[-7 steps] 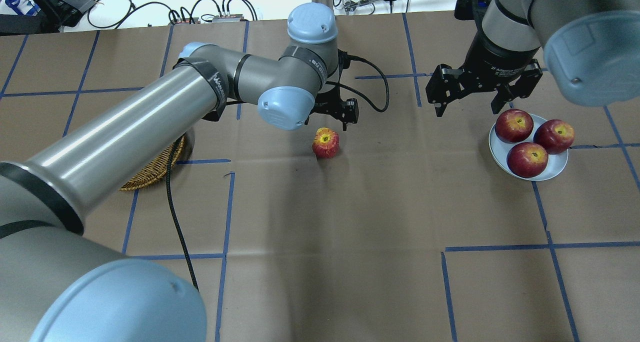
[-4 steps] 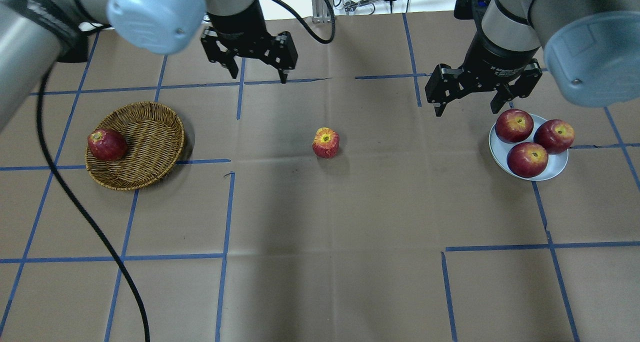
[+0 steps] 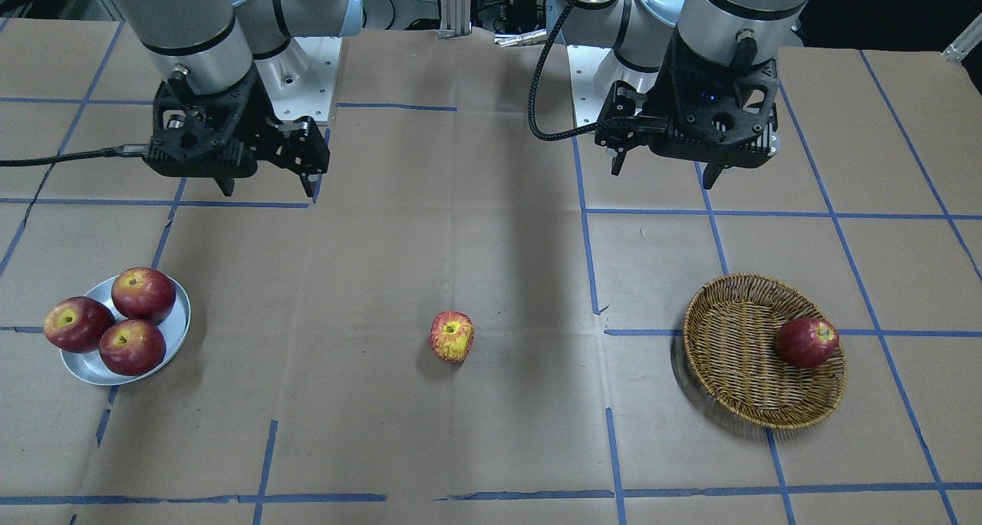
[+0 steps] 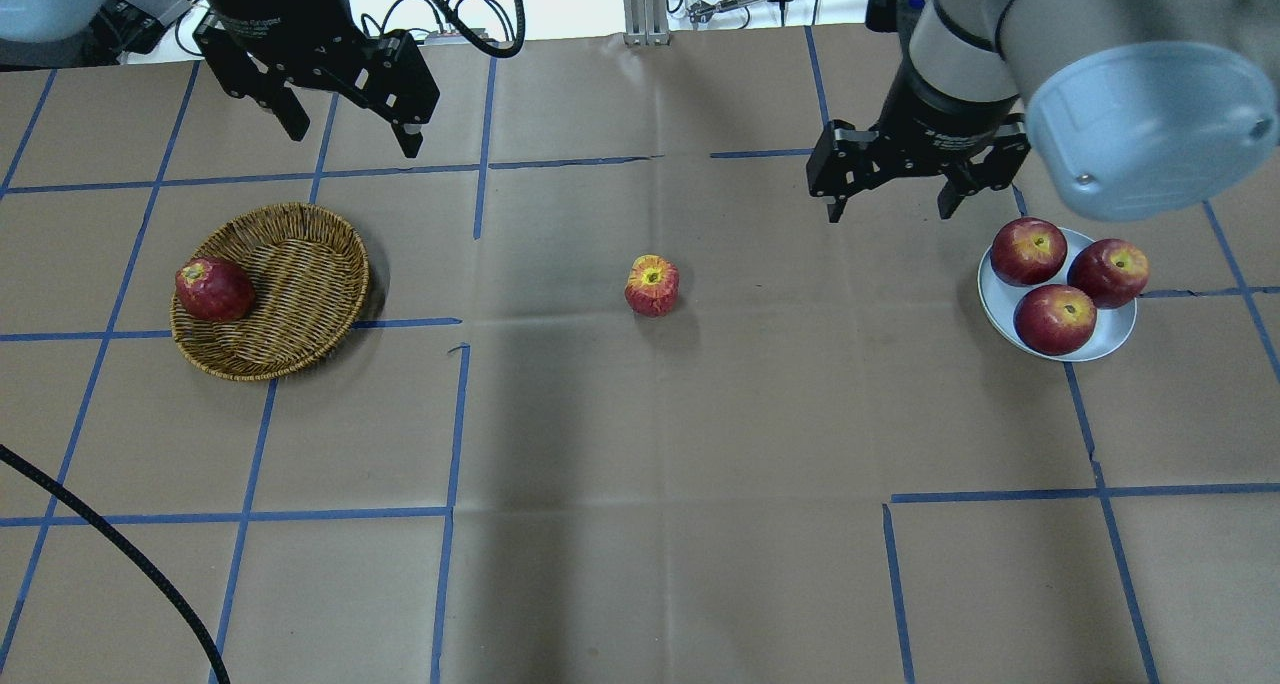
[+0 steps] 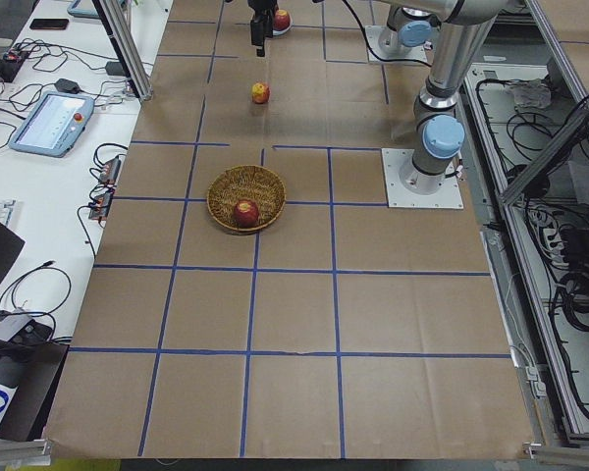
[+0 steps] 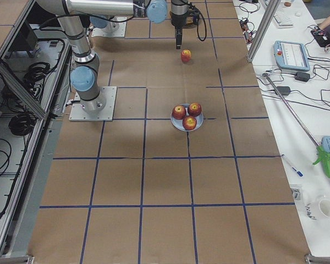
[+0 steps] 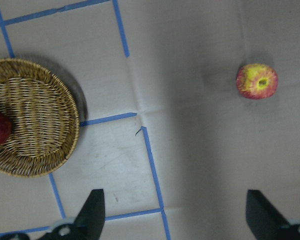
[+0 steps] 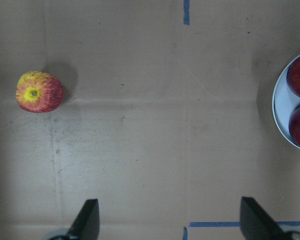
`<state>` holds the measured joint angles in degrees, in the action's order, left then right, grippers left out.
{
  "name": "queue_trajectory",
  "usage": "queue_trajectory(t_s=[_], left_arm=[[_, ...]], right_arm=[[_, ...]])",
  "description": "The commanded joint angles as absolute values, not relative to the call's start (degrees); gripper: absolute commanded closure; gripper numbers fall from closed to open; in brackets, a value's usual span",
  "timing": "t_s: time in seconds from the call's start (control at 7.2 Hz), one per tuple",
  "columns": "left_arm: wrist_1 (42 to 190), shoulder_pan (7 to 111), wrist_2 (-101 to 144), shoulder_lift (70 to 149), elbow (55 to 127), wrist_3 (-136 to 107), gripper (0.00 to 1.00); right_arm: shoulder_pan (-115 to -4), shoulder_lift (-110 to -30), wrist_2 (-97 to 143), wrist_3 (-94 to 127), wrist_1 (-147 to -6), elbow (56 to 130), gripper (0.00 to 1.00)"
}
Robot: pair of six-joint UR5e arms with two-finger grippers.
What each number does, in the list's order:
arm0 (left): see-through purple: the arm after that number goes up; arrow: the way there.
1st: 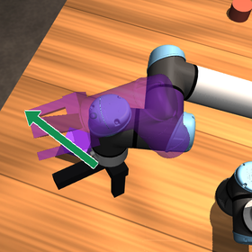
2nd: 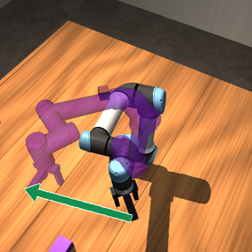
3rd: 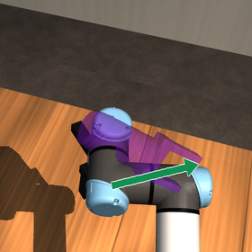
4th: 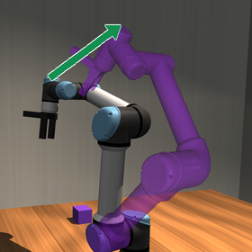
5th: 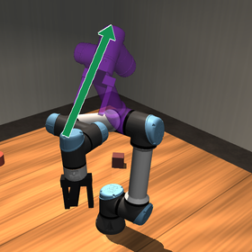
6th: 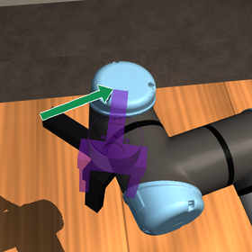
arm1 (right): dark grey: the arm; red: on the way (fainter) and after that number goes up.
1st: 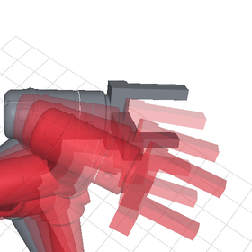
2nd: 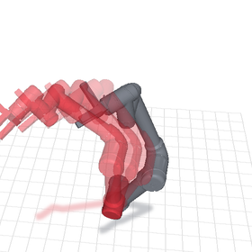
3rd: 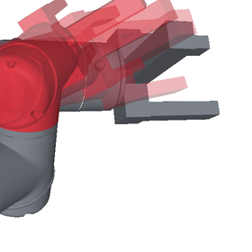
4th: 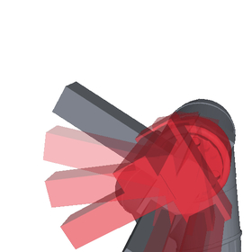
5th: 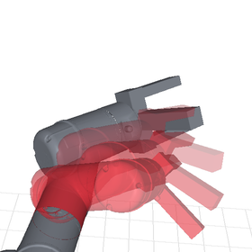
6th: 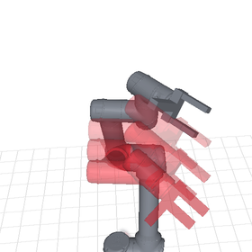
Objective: Transfer apple from basket to plate
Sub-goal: 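Open and raise the left gripper while the right gripper moves toward the apple, then lower the right gripper over the yellow-red apple and grasp it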
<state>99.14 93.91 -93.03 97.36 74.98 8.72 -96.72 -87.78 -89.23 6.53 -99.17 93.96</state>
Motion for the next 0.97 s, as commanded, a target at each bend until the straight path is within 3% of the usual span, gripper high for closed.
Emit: queue_trajectory(t_s=[0.0,0.14,0.83], left_arm=[[98.19,93.87,-92.55,94.77,79.85,11.17,0.01],[96.78,93.35,-92.55,91.53,83.46,11.77,0.01],[95.72,90.70,-92.37,91.32,84.73,11.95,0.01]], right_arm=[[-105.78,-81.86,-89.38,15.33,-105.96,93.34,0.00],[-109.13,-78.96,-89.38,16.77,-110.09,93.34,0.00],[-113.91,-62.69,-92.71,18.90,-125.49,93.43,0.00]])
